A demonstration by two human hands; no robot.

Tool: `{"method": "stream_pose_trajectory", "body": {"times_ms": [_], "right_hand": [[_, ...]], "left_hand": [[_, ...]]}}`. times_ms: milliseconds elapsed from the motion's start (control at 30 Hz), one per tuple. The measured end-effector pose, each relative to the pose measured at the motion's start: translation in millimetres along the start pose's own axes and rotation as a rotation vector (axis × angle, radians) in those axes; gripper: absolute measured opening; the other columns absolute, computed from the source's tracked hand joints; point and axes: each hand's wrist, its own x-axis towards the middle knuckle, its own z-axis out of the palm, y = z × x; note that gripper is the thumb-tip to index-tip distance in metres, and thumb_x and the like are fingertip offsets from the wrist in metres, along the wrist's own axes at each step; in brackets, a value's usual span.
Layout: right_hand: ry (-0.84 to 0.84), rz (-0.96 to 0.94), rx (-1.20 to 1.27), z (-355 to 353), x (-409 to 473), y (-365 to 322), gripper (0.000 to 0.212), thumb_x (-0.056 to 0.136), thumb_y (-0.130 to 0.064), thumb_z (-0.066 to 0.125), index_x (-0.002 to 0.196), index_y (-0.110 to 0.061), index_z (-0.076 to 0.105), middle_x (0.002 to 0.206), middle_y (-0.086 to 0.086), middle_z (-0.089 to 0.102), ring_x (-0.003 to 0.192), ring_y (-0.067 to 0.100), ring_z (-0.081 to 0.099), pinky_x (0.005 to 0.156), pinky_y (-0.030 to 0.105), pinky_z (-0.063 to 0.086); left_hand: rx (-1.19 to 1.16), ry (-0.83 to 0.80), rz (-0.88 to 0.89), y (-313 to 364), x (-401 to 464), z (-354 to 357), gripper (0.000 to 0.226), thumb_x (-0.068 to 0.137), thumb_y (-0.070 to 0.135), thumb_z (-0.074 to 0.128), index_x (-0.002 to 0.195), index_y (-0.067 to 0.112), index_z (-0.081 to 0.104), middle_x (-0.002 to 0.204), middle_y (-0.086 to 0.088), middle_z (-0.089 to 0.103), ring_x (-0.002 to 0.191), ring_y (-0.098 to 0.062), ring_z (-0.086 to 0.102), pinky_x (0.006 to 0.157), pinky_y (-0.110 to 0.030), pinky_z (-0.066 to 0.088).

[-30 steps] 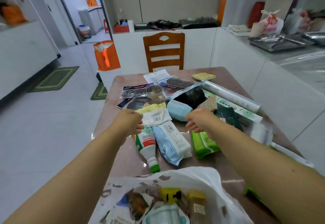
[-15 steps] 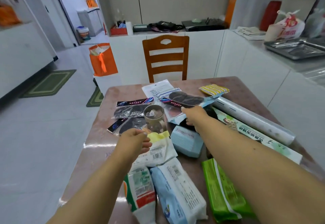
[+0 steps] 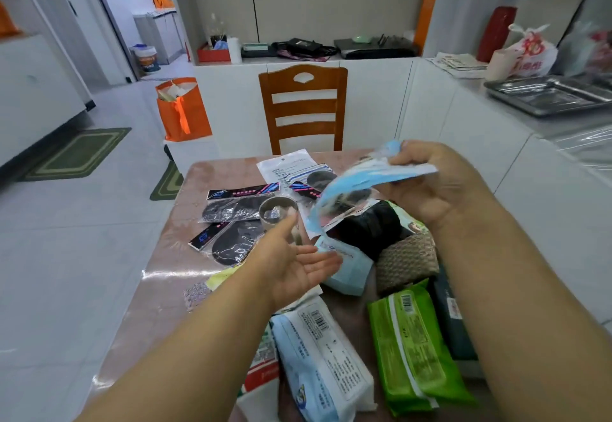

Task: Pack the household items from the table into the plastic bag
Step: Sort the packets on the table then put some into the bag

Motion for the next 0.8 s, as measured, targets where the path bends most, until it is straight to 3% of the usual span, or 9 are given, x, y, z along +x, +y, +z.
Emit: {"method": "stream_pose_trajectory", "body": {"times_ms": [67,167,233,333,500,567,633,667,800], "right_hand": [[-0.122,0.084,0.034,6.3,-12.7,-7.6,0.027,0.083,0.012,0.036,0.067,-0.006,0.047,0.071,0.013,0.06,0.069,0.034,0.067,0.066,0.038,0.061],[-0.205,0.155,-0.194,9.9,-7.2,-1.4,0.028,0.077,0.018,0.039,0.071,-0.008,0.047,0.08,0.016,0.059,0.069,0.031,0.065,0.049,0.028,0.057],[-0.199,0.17,-0.348,11.6,8.7,6.5,0.027,0.085,0.017,0.04,0.077,-0.008,0.048,0.083,0.018,0.06,0.074,0.031,0.064,0.045,0.028,0.055],[-0.042,0.125,-0.574,9.1,56.2,18.5,0.009,0.094,-0.011,0.054,0.088,-0.012,0.048,0.071,0.008,0.054,0.055,0.017,0.055,0.041,0.024,0.046],[0.208,-0.036,-1.295,-19.9,158.0,47.6,0.031,0.088,-0.026,0.062,0.066,-0.02,0.042,0.066,0.003,0.045,0.065,0.023,0.048,0.055,0.027,0.037],[0.181,-0.006,-1.502,-27.4,179.8,61.7,0.018,0.09,-0.03,0.058,0.083,-0.014,0.053,0.079,0.005,0.052,0.084,0.029,0.056,0.062,0.028,0.038],[0.145,0.055,-1.693,-35.9,200.8,77.9,0.045,0.092,-0.041,0.055,0.124,-0.01,0.053,0.114,0.013,0.058,0.111,0.032,0.057,0.079,0.031,0.042],[0.126,0.098,-1.759,-39.8,210.1,85.8,0.054,0.093,-0.046,0.053,0.132,-0.008,0.05,0.126,0.014,0.057,0.116,0.032,0.055,0.082,0.031,0.042],[0.091,0.28,-1.951,-56.1,240.5,110.5,0.068,0.083,-0.057,0.056,0.13,-0.009,0.054,0.125,0.011,0.058,0.111,0.03,0.057,0.089,0.03,0.044]], "left_hand": [[-0.183,-0.15,0.01,0.2,-7.4,6.5,0.077,0.087,0.051,0.061,0.133,-0.008,0.043,0.132,-0.038,0.052,0.106,-0.046,0.064,0.077,-0.051,0.059],[-0.359,-0.314,0.107,10.7,-27.5,11.3,0.064,0.07,0.028,0.078,0.125,0.001,0.059,0.138,-0.023,0.056,0.121,-0.035,0.058,0.078,-0.047,0.057],[-0.322,-0.218,0.196,23.3,-29.2,11.0,0.056,0.078,0.014,0.069,0.13,0.002,0.055,0.129,-0.023,0.063,0.104,-0.036,0.068,0.064,-0.045,0.062],[-0.122,0.075,0.394,43.8,-23.7,-1.5,0.037,0.088,-0.003,0.054,0.124,0.006,0.059,0.103,-0.018,0.074,0.082,-0.035,0.071,0.053,-0.05,0.06],[0.046,0.128,0.557,68.0,-24.4,-30.1,0.03,0.09,-0.007,0.05,0.099,0.018,0.064,0.106,-0.017,0.072,0.097,-0.04,0.067,0.089,-0.061,0.051],[0.025,0.102,0.527,72.5,-18.8,-43.7,0.023,0.092,-0.001,0.049,0.1,0.014,0.064,0.095,-0.016,0.075,0.083,-0.036,0.072,0.076,-0.054,0.058],[-0.011,0.111,0.49,74.5,-11.4,-56.6,0.024,0.093,0.008,0.051,0.113,0.009,0.063,0.1,-0.019,0.075,0.082,-0.035,0.074,0.066,-0.055,0.059],[-0.022,0.116,0.48,74.6,-8.9,-62.1,0.027,0.093,0.013,0.051,0.118,0.009,0.062,0.106,-0.02,0.073,0.087,-0.037,0.073,0.067,-0.058,0.057],[0.016,0.162,0.474,72.3,-6.0,-74.5,0.02,0.096,0.017,0.049,0.104,0.01,0.065,0.101,-0.021,0.074,0.087,-0.039,0.072,0.077,-0.059,0.056]]}}
